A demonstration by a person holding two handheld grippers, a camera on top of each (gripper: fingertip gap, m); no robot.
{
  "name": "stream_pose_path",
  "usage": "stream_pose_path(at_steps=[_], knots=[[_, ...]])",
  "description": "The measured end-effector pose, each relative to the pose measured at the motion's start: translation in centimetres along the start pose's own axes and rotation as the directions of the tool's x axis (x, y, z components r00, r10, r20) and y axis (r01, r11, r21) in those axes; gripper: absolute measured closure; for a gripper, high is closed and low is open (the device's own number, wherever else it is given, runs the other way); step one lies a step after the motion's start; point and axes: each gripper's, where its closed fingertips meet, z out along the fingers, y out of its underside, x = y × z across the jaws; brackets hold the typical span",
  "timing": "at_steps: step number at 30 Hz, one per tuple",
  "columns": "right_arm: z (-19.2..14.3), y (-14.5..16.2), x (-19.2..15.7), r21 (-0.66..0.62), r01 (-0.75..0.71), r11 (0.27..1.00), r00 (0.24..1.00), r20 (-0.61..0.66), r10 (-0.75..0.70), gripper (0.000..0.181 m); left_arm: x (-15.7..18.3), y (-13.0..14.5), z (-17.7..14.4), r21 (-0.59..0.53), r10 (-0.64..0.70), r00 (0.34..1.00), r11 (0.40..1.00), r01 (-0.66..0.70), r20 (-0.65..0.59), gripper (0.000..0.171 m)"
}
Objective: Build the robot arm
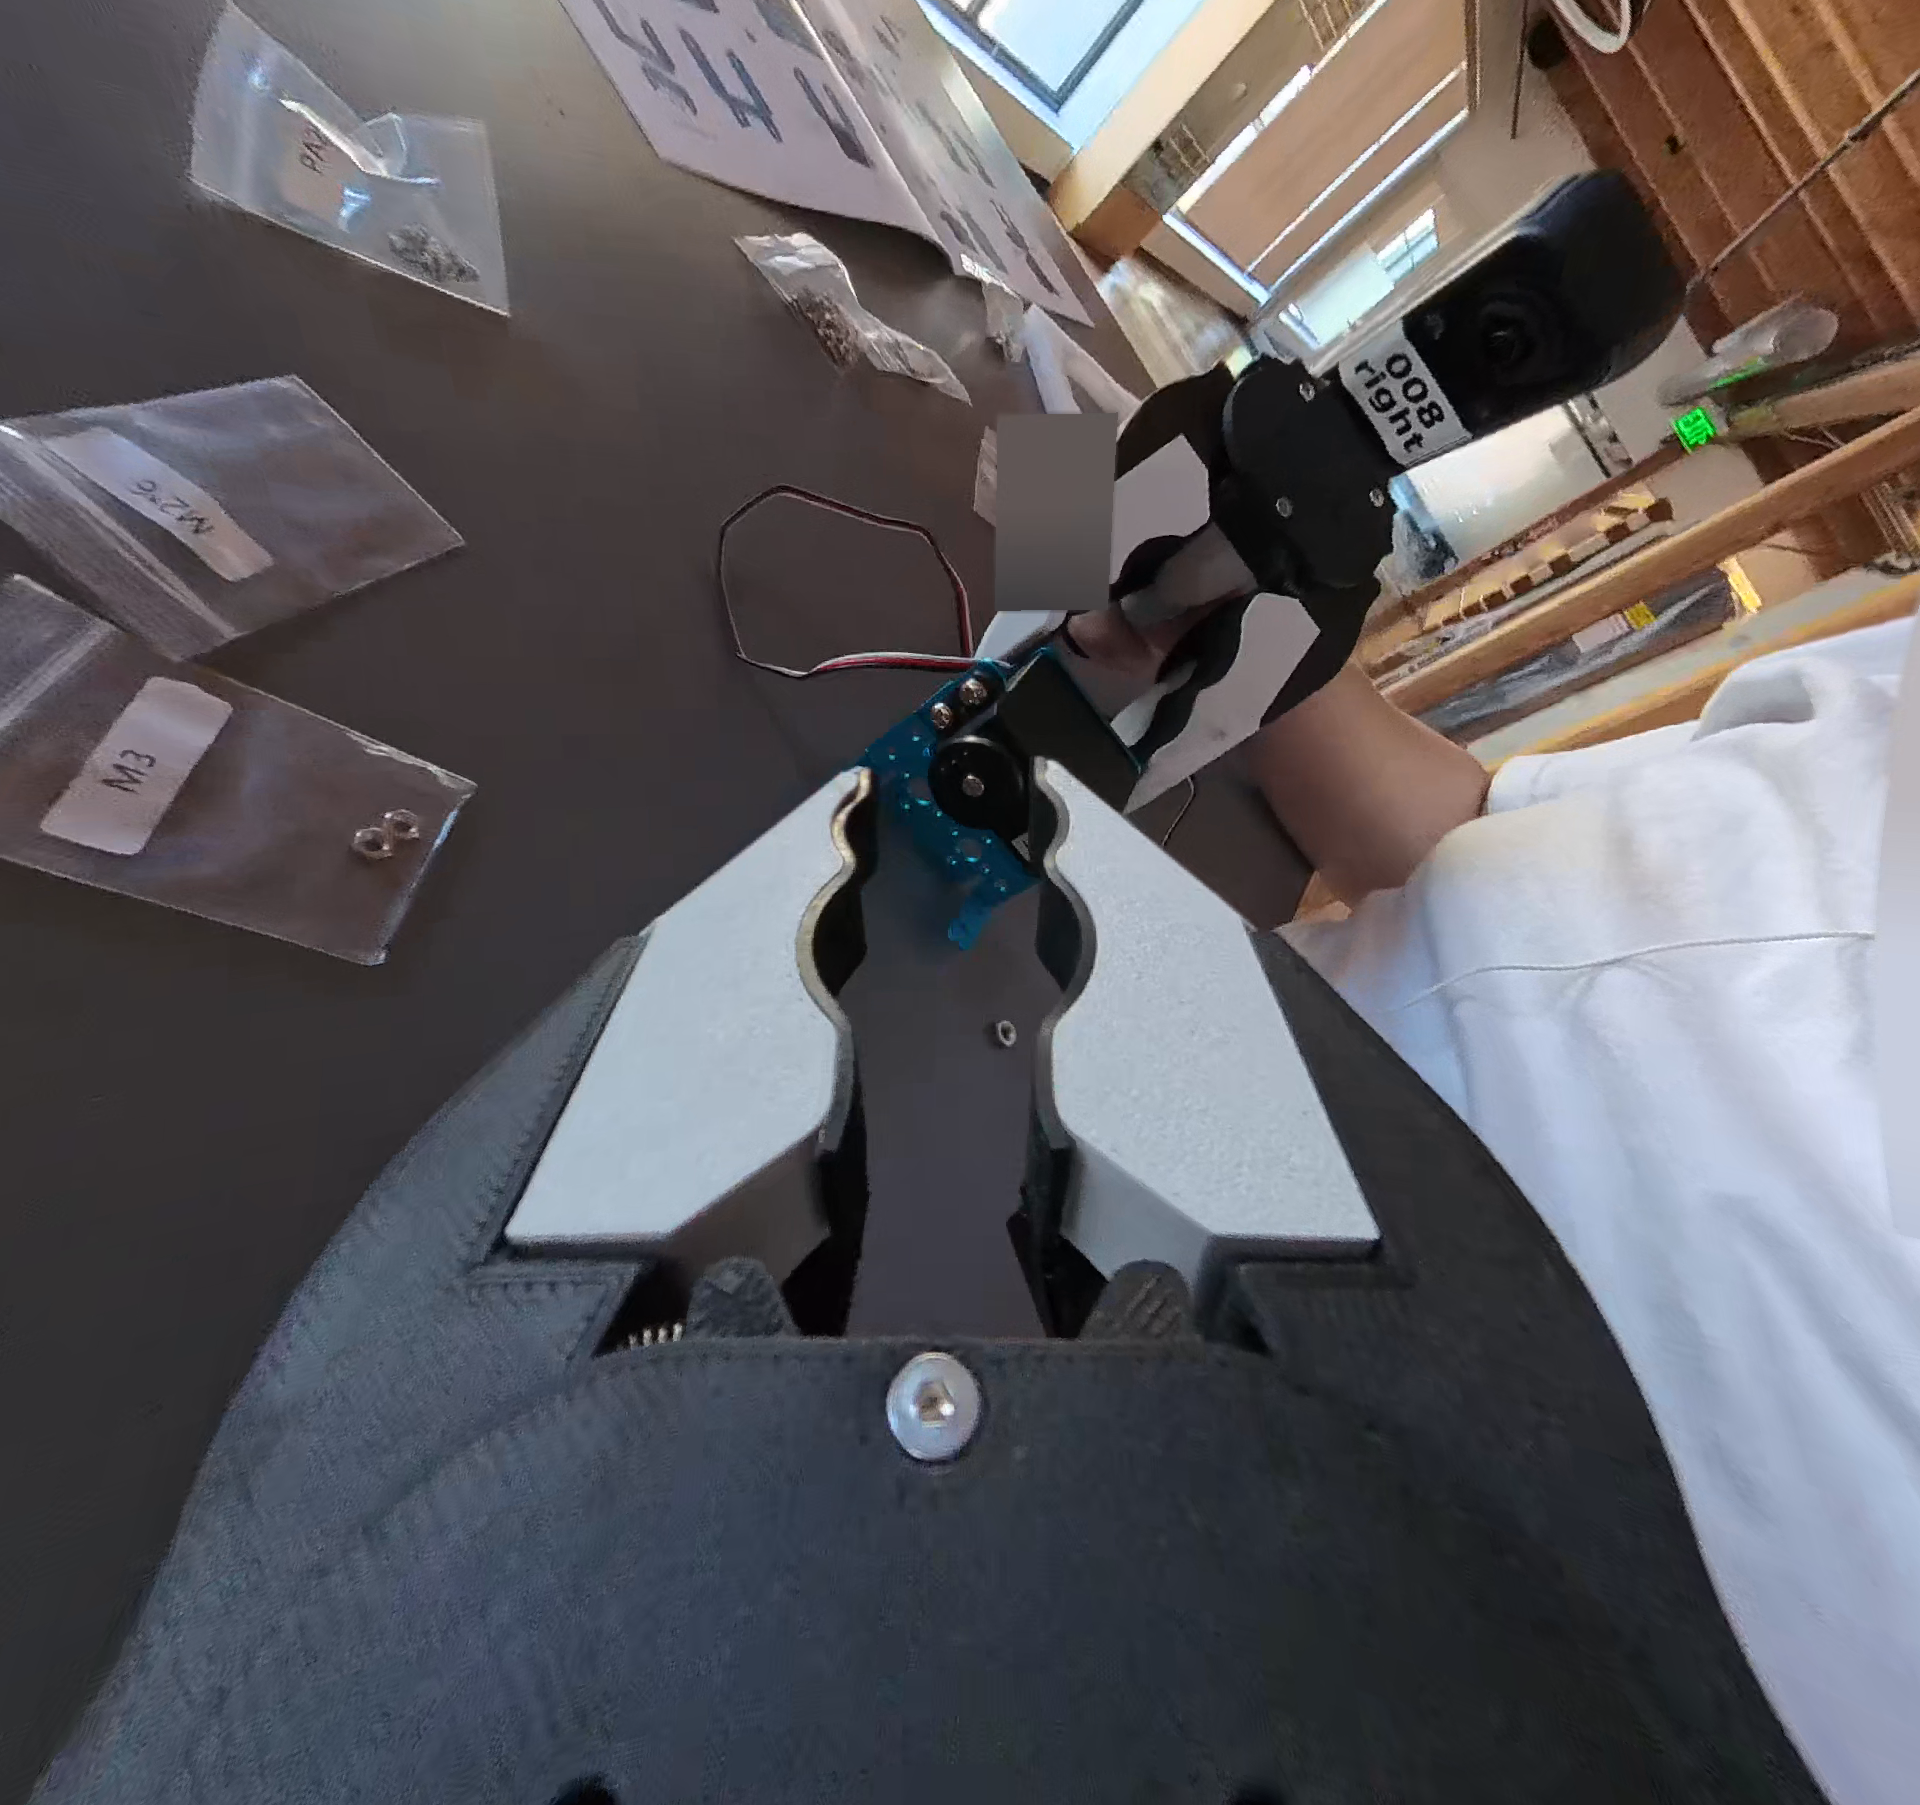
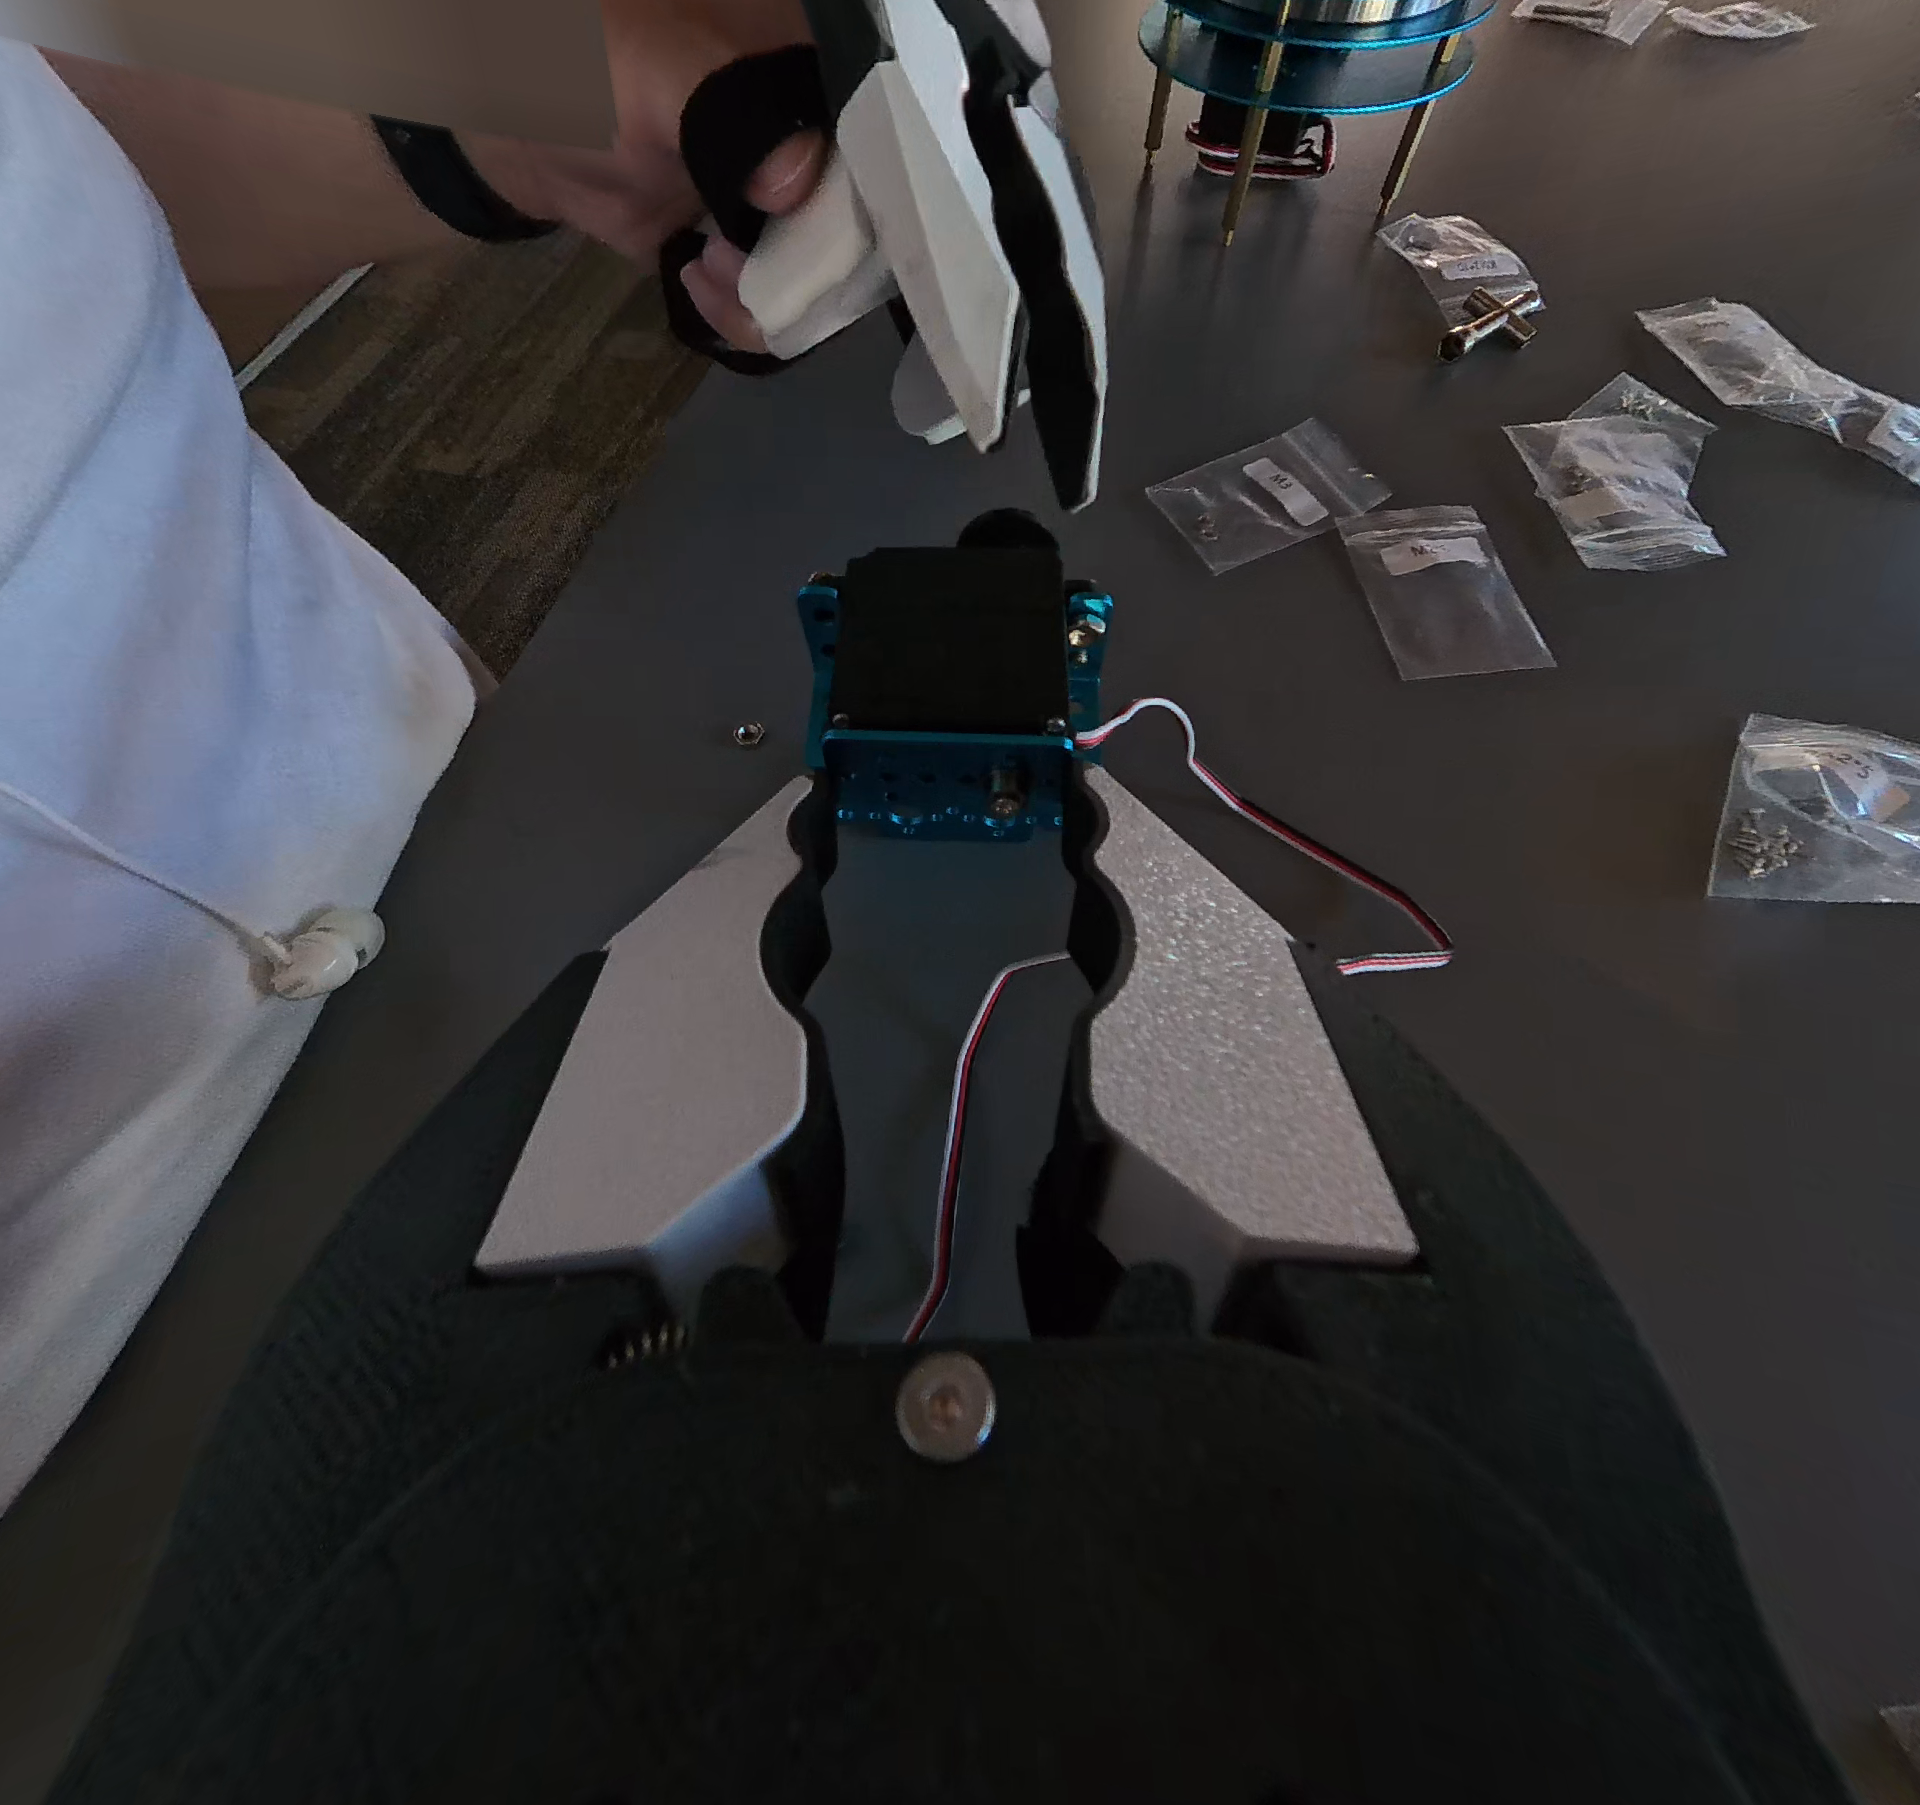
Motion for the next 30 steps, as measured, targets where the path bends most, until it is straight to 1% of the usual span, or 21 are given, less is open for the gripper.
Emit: stream_pose_path(at_steps=[2,3,5,9,14,16,18,19,24,26,30], knots=[[0.0,0.0,0.0,0.000,0.001,1.000,1.000,0.000,-0.001,0.137,0.1,0.4,0.3,-0.032,0.017,1.000,0.999,-0.017,-0.001,0.146],[0.0,0.0,0.0,-0.001,0.001,1.000,1.000,0.000,-0.001,0.137,0.2,0.6,0.5,-0.046,0.030,1.000,0.998,-0.030,-0.003,0.151],[0.0,0.0,0.0,-0.001,0.001,1.000,1.000,-0.001,-0.001,0.137,0.3,0.9,0.8,-0.063,0.046,0.999,0.997,-0.046,0.000,0.154],[0.0,0.0,0.0,0.001,0.001,1.000,1.000,-0.001,-0.001,0.137,0.4,0.5,0.9,-0.040,0.036,0.999,0.999,-0.037,-0.014,0.158],[0.0,0.0,-0.1,0.001,0.002,1.000,1.000,0.003,-0.002,0.137,0.3,0.7,0.9,-0.050,0.031,0.999,0.998,-0.031,-0.014,0.161],[0.0,0.0,-0.1,0.003,0.000,1.000,1.000,0.005,0.000,0.137,0.6,0.7,0.9,-0.052,0.038,0.999,0.998,-0.039,-0.032,0.159],[0.0,0.0,-0.1,0.005,-0.001,1.000,1.000,0.005,0.001,0.137,0.9,0.7,0.8,-0.057,0.050,0.998,0.997,-0.053,-0.042,0.152],[0.0,0.0,-0.1,0.005,-0.001,1.000,1.000,0.005,0.001,0.137,1.0,0.8,0.8,-0.059,0.060,0.997,0.996,-0.062,-0.038,0.151],[0.1,0.0,-0.1,0.004,0.003,1.000,1.000,0.006,-0.003,0.137,0.3,1.2,1.1,-0.090,0.128,0.991,0.988,-0.124,0.035,0.151],[0.1,0.0,-0.1,0.004,0.001,1.000,1.000,0.006,-0.002,0.137,0.4,1.2,1.2,-0.085,0.120,0.992,0.989,-0.117,0.027,0.153],[0.1,0.0,-0.1,0.004,0.001,1.000,1.000,0.005,-0.001,0.137,0.8,1.2,1.1,-0.075,0.098,0.995,0.992,-0.098,0.000,0.151]])
